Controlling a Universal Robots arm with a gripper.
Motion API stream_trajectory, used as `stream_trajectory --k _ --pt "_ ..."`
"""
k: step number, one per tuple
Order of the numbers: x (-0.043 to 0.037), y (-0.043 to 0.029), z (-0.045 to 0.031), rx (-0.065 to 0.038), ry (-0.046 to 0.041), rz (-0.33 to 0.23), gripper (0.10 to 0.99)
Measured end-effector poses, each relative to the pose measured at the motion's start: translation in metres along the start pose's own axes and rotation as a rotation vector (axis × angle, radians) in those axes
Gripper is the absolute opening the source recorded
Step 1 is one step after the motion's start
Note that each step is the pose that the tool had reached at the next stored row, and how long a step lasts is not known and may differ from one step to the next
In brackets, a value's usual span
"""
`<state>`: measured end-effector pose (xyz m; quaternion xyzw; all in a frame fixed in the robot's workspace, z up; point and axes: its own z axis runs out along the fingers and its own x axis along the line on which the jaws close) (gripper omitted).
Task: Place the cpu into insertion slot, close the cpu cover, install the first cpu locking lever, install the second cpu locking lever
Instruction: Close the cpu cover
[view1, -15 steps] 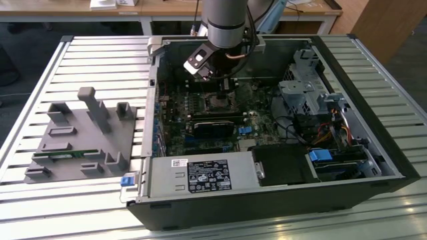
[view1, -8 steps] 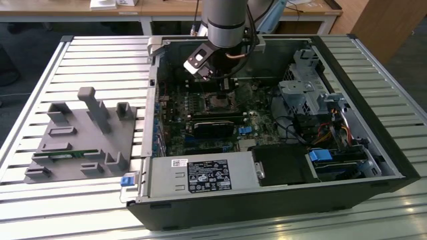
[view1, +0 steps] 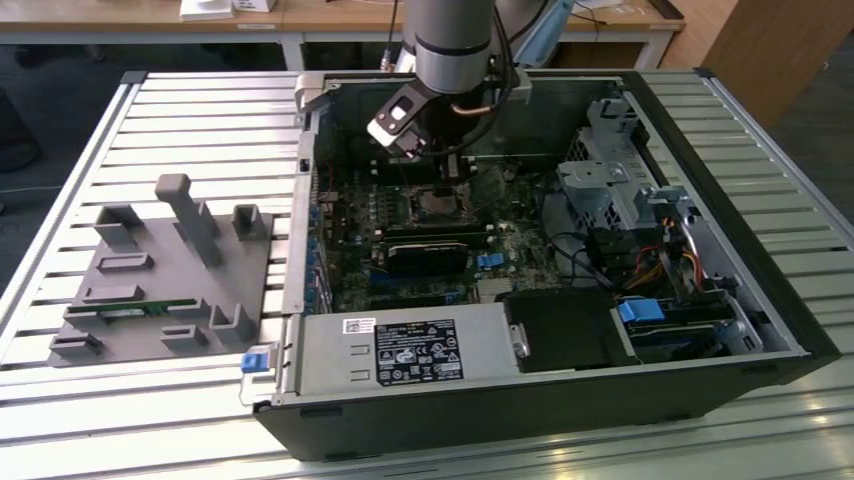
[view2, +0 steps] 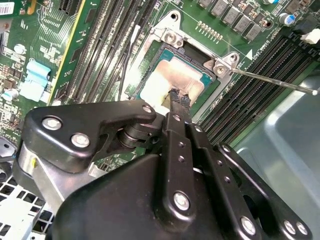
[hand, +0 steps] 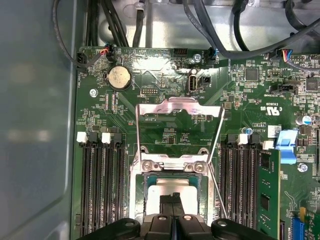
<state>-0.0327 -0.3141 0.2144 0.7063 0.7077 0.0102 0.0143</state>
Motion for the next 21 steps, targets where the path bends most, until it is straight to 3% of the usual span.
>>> stream_trajectory --k 21 --pt "-0.0001 0.0002 -0.0053 0.0 -0.0001 0.0 0.106"
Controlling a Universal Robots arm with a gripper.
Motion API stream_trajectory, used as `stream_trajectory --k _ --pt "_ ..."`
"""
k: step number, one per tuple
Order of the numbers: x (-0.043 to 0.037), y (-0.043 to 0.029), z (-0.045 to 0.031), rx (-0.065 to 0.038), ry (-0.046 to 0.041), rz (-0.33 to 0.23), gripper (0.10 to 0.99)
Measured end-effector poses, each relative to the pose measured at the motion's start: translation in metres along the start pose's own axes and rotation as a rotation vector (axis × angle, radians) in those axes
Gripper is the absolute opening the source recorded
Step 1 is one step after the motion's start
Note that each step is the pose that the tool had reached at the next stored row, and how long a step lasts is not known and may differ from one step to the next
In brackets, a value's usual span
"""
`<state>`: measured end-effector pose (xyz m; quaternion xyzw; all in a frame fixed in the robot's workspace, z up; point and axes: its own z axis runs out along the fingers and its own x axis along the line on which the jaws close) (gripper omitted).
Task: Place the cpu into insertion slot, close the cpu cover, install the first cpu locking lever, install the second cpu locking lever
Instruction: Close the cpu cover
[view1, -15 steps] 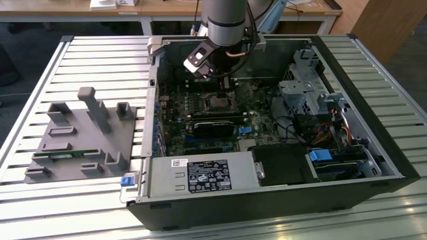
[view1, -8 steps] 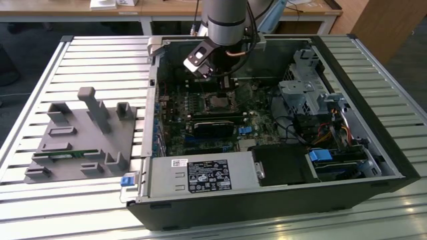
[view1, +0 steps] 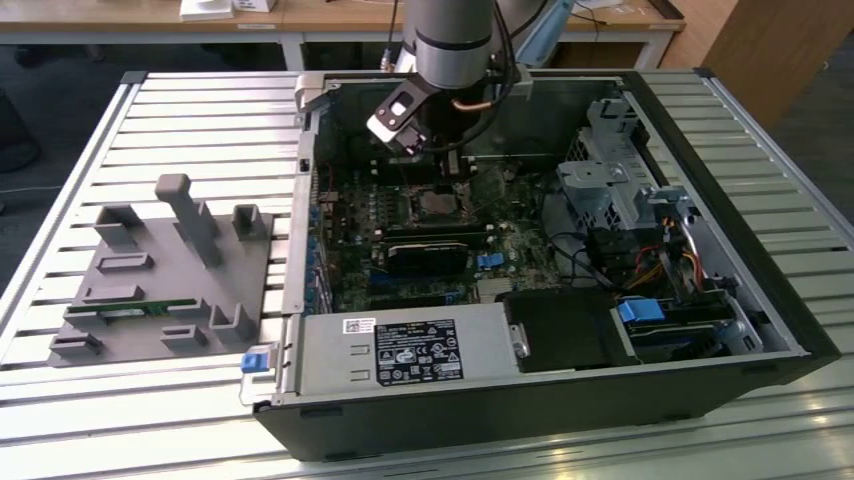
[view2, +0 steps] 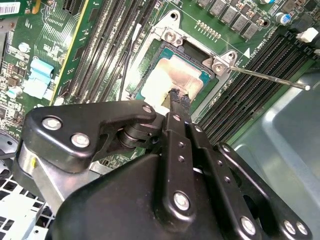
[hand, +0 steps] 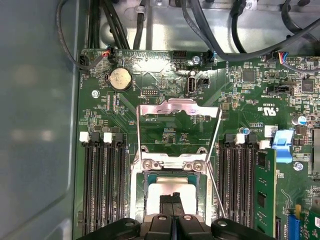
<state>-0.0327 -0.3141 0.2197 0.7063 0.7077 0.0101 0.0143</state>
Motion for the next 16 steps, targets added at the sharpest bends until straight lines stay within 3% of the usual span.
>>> stream_trajectory --k 16 --pt "-0.0001 0.0003 -0.0098 0.0 0.0001 0.0 0.106"
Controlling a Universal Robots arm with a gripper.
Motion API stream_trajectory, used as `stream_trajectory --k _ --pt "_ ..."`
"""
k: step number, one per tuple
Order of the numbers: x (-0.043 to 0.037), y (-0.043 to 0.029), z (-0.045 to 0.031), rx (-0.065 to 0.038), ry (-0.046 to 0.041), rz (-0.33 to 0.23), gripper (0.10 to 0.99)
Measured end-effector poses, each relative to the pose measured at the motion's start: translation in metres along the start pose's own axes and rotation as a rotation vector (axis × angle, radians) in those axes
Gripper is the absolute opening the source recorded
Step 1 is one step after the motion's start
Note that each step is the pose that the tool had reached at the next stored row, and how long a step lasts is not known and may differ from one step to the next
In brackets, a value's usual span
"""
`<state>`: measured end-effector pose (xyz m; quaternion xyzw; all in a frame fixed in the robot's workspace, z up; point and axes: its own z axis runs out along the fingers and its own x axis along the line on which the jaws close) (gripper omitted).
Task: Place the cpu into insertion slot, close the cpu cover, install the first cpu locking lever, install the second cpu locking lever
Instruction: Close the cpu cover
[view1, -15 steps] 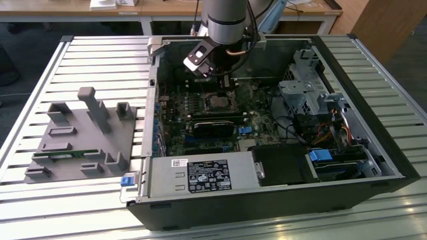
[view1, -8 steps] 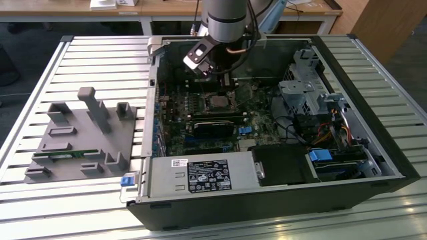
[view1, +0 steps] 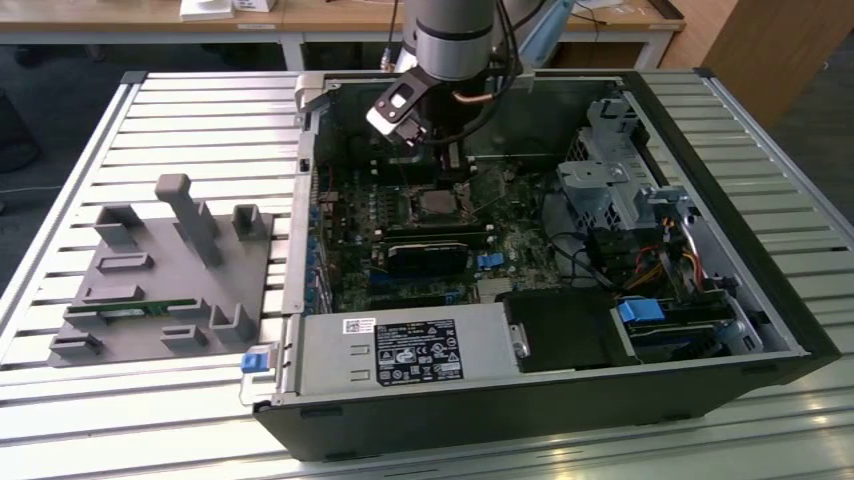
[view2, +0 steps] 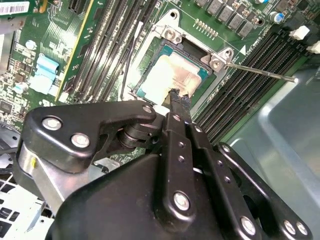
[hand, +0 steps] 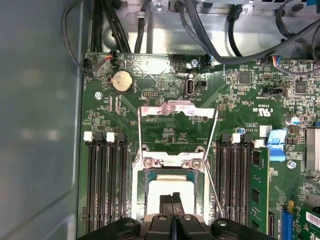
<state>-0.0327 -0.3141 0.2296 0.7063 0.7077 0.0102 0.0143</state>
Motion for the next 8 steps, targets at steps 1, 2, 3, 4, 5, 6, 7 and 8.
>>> stream_trajectory --k 1,2,3,4,5,6,7,8 --pt "0.0 0.0 -0.0006 0.0 0.0 0.0 0.106" --pt "0.0 0.0 -0.0011 0.0 -0.0001 0.0 0.106" --pt "0.0 0.0 -0.0016 0.0 -0.0001 0.0 0.106" --pt "0.0 0.0001 -0.0023 0.0 -0.0001 0.0 0.106" --pt "0.0 0.0001 -0.0031 0.0 -0.0001 0.0 0.106" --pt "0.0 0.0001 -0.004 0.001 -0.0001 0.0 0.106" --pt "0.0 0.0002 -0.0049 0.001 -0.0001 0.0 0.106" --pt "0.0 0.0002 -0.0056 0.001 0.0 0.0 0.106"
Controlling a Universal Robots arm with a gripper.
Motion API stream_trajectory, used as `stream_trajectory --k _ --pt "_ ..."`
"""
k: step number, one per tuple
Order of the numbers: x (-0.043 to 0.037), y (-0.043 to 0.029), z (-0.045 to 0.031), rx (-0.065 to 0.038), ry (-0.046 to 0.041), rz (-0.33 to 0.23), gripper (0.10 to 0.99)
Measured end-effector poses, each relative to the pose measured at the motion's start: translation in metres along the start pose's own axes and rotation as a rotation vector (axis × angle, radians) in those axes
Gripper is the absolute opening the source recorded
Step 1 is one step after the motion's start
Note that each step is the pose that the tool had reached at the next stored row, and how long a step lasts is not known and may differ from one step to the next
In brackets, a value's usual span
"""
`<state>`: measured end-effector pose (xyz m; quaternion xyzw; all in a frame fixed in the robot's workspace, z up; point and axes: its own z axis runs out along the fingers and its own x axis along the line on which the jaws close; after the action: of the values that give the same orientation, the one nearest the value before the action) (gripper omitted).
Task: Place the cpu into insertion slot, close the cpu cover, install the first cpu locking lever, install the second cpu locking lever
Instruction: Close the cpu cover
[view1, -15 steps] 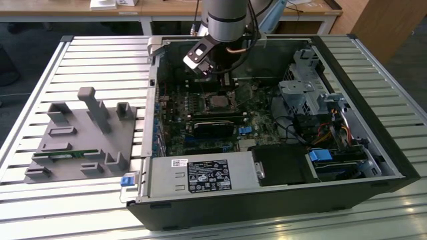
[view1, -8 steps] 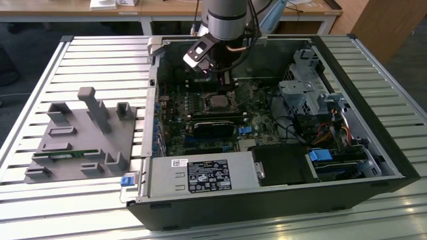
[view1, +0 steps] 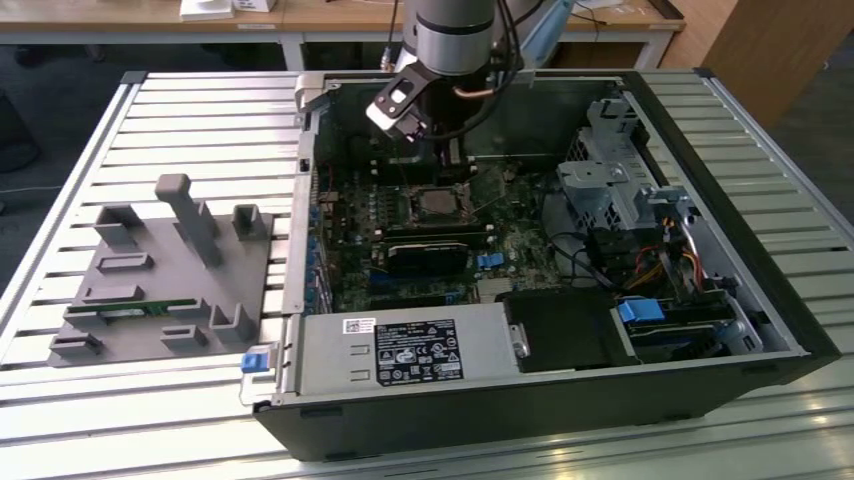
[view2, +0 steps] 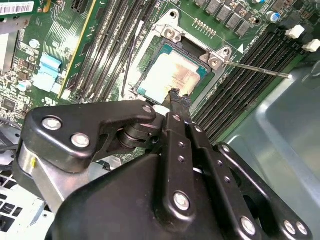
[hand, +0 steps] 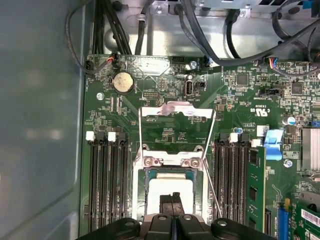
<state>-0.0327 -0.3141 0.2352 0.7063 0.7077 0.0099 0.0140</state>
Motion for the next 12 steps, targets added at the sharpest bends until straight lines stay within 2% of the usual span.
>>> stream_trajectory --k 5,12 --pt "0.0 0.0002 -0.0073 0.0 0.0 0.0 0.106" --pt "-0.0001 0.0008 -0.0245 0.001 0.0 0.0 0.106"
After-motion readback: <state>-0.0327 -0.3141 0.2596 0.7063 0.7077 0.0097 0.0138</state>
